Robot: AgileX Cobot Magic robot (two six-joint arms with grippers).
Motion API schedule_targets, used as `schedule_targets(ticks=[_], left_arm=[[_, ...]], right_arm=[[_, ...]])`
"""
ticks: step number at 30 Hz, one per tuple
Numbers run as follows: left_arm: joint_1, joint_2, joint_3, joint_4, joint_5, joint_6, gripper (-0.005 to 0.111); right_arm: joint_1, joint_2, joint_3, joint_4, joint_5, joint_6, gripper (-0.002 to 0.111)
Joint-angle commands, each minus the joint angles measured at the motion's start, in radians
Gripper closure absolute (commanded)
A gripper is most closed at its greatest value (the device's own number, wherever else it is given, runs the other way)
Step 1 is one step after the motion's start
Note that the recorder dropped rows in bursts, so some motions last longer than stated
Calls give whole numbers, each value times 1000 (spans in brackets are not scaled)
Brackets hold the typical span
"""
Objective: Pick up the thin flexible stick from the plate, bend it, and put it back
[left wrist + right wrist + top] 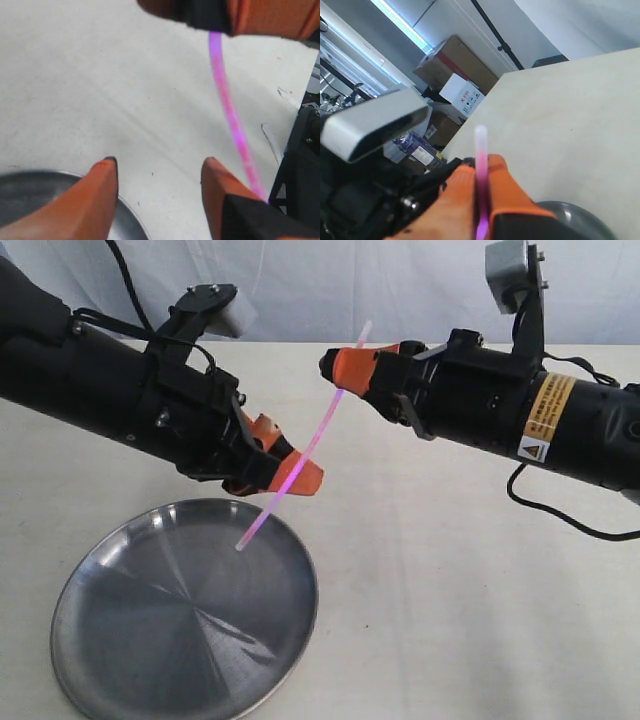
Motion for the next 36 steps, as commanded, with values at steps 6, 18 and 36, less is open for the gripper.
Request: schedule_targets(ticks=[6, 18, 36], left_arm=[[1, 51, -5, -20, 27, -1, 82], [1, 53, -5, -29, 107, 60, 107], [35, 53, -7, -48, 90, 34, 48]], right_arm=[[0, -7, 0, 29, -46, -15, 109], [0, -7, 0, 38, -43, -15, 109], [0, -7, 0, -93, 124, -31, 109]])
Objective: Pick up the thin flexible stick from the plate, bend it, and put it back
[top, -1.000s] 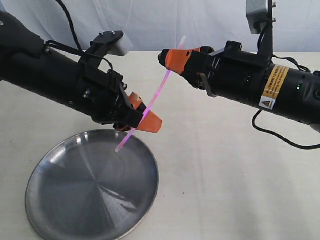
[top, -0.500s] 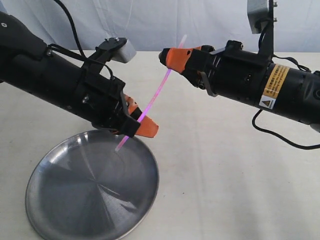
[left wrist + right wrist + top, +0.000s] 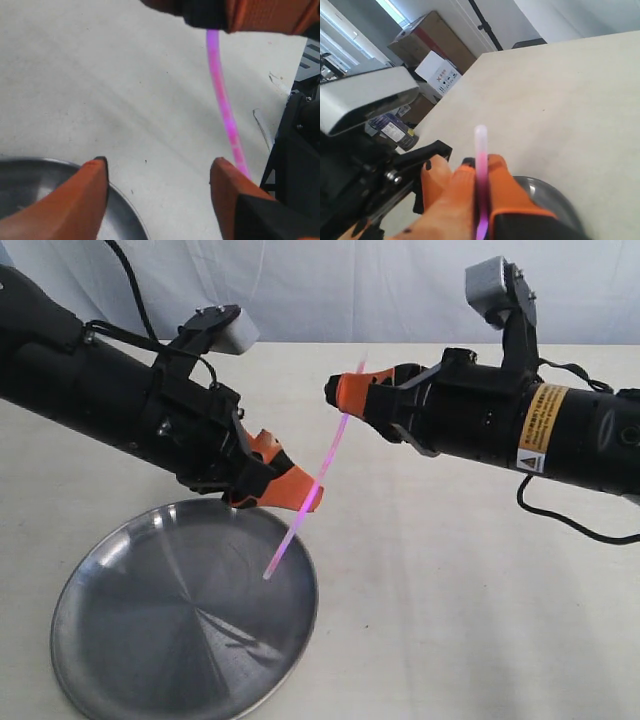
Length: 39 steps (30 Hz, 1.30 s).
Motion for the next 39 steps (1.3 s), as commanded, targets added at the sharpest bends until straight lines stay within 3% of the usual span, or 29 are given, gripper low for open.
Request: schedule_targets(ticks=[1, 7, 14, 23, 26, 27, 28, 29, 33, 39], left_arm=[[4, 2, -7, -21, 14, -11, 48], [4, 2, -7, -25, 21, -11, 48], [4, 2, -7, -80, 62, 15, 48], [-31, 2, -7, -75, 77, 22, 49], [-31, 2, -7, -73, 75, 17, 65], [-31, 2, -7, -63, 75, 14, 76], [-31, 2, -7, -40, 75, 14, 98], [-31, 2, -7, -36, 75, 18, 106], [-31, 2, -7, -43, 79, 44, 107], [-31, 2, -7, -216, 183, 294, 107]], right_arm=[[0, -7, 0, -14, 46, -17, 109], [0, -7, 0, 6, 141, -42, 109], [0, -7, 0, 89, 112, -87, 109], [0, -7, 0, 166, -56, -87, 109], [0, -7, 0, 164, -55, -87, 109], [0, -7, 0, 164, -55, -87, 109], [0, -7, 0, 164, -55, -85, 109], [0, -7, 0, 164, -55, -85, 109], [0, -7, 0, 115, -7, -85, 109], [0, -7, 0, 64, 59, -80, 109]])
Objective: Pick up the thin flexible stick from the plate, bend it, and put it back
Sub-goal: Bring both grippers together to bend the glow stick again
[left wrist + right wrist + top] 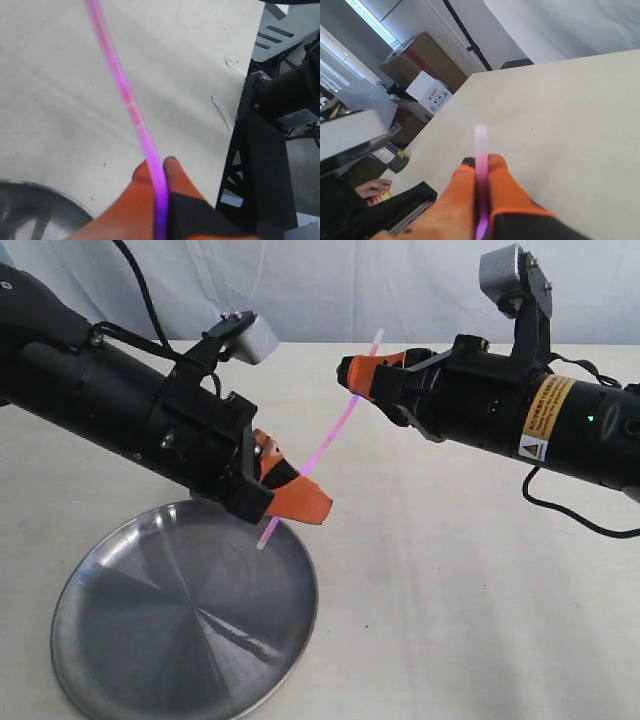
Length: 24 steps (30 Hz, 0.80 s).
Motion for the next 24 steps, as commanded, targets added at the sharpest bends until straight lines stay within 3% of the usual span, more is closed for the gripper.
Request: schedule_targets(ticks=[1, 11, 19, 24], left_arm=[[-5, -2, -3, -160, 82, 190, 107], [-4, -2, -3, -325, 57, 386, 107], [58, -2, -3, -375, 41, 397, 107], [60, -2, -3, -379, 34, 401, 107]], right_arm=[[0, -5, 0, -44, 47, -5, 109], [0, -5, 0, -228, 55, 27, 109], [0, -5, 0, -310, 41, 93, 109], [0, -5, 0, -339, 16, 100, 109]])
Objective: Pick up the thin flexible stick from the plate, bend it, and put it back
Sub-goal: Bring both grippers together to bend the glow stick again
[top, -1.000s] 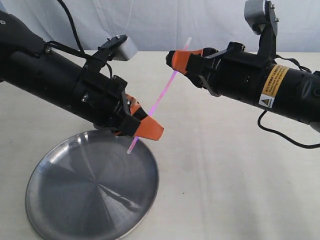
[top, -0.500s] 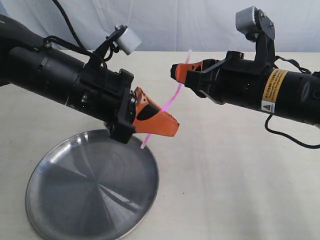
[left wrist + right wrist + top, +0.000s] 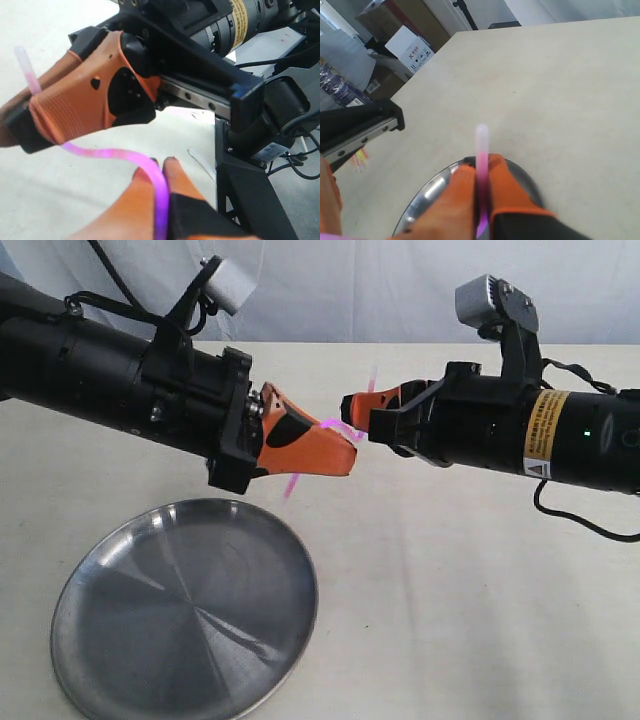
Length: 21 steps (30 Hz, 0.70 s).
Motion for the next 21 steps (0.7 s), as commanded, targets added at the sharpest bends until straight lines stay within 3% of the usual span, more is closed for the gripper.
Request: schedule_targets(ticks=[1, 7, 21], left_arm=[[9, -5, -9, -96, -46, 14, 107], [9, -5, -9, -130, -66, 29, 107], [9, -5, -9, -128, -184, 18, 107]], right_arm=[[5, 1, 4, -106, -62, 9, 109], [5, 1, 4, -213, -109, 70, 109], [5, 1, 4, -245, -160, 88, 109]])
